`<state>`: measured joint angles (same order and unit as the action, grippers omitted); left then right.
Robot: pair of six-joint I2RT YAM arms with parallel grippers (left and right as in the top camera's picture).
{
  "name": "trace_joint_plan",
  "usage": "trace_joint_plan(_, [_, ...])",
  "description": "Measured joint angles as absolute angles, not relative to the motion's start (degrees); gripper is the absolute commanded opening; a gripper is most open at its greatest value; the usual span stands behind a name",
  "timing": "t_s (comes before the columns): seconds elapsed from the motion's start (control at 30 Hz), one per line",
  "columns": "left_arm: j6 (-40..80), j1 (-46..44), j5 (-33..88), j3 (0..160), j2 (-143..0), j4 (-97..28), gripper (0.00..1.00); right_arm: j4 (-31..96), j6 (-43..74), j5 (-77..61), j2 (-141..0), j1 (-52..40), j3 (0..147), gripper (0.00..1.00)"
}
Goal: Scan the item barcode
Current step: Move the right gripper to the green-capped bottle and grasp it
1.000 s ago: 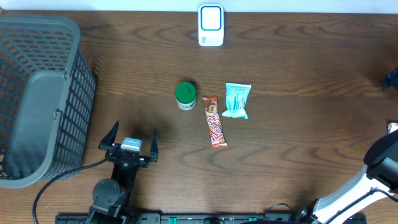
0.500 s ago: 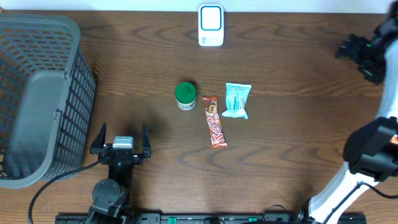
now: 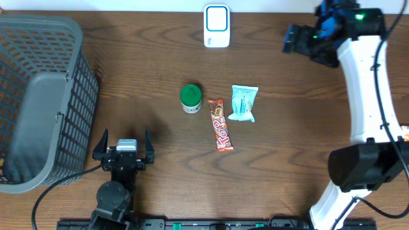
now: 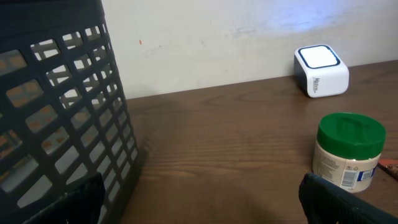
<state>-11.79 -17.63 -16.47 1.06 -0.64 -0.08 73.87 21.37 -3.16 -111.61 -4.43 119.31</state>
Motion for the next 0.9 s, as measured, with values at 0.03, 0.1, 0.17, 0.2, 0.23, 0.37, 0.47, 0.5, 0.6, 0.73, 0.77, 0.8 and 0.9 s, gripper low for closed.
trace_joint_plan(0.03, [-11.8,-17.6,-16.5,1.1,-0.6,-0.1,1.0,73.5,22.0,-3.0,-111.6,-6.2,119.3,0.99])
trace_joint_plan(0.1, [-11.8,-17.6,-16.5,1.1,-0.6,-0.1,1.0,73.5,23.6,-1.8,-111.6,-9.1,119.3,0.99])
trace_joint_plan(0.17, [-11.8,-17.4,-16.4,1.1,-0.6,-0.1,1.0,73.5,25.6,0.3,-111.6,-11.8,119.3,0.99])
trace_joint_plan(0.2, [-11.8,-17.0,-16.4,1.1,-0.6,-0.1,1.0,73.5,27.0,1.9,-111.6,-13.3,119.3,0.99])
trace_joint_plan(0.23, [-11.8,-16.2,-16.5,1.1,-0.6,-0.1,1.0,73.5,28.2,3.1,-111.6,-14.2,119.3,0.99])
trace_joint_plan(0.37, [-11.8,-9.6,-16.5,1.1,-0.6,-0.1,1.0,72.5,31.3,6.0,-111.6,-17.4,119.2,0.99])
trace_joint_plan(0.47, [-11.8,-4.9,-16.7,1.1,-0.6,-0.1,1.0,70.8,32.9,7.2,-111.6,-19.0,118.9,0.99])
trace_joint_plan(0.5, [-11.8,-4.0,-16.7,1.1,-0.6,-0.1,1.0,70.7,33.4,7.6,-111.6,-19.2,118.8,0.99])
trace_joint_plan(0.6, [-11.8,-2.9,-16.7,1.1,-0.6,-0.1,1.0,70.7,35.1,8.5,-111.6,-20.1,118.3,0.99])
trace_joint_plan(0.73, [-11.8,-2.8,-16.7,1.1,-0.6,-0.1,1.0,70.7,36.0,9.2,-111.6,-20.5,117.4,0.99])
trace_joint_plan(0.77, [-11.8,-2.8,-16.7,1.1,-0.6,-0.1,1.0,70.7,36.2,9.3,-111.6,-20.5,116.9,0.99])
trace_joint_plan(0.8, [-11.8,-2.8,-16.7,1.1,-0.6,-0.1,1.0,70.7,36.4,9.4,-111.6,-20.5,116.4,0.99])
trace_joint_plan(0.9, [-11.8,-2.8,-16.7,1.1,-0.6,-0.1,1.0,70.8,36.7,9.7,-111.6,-20.5,114.4,0.99])
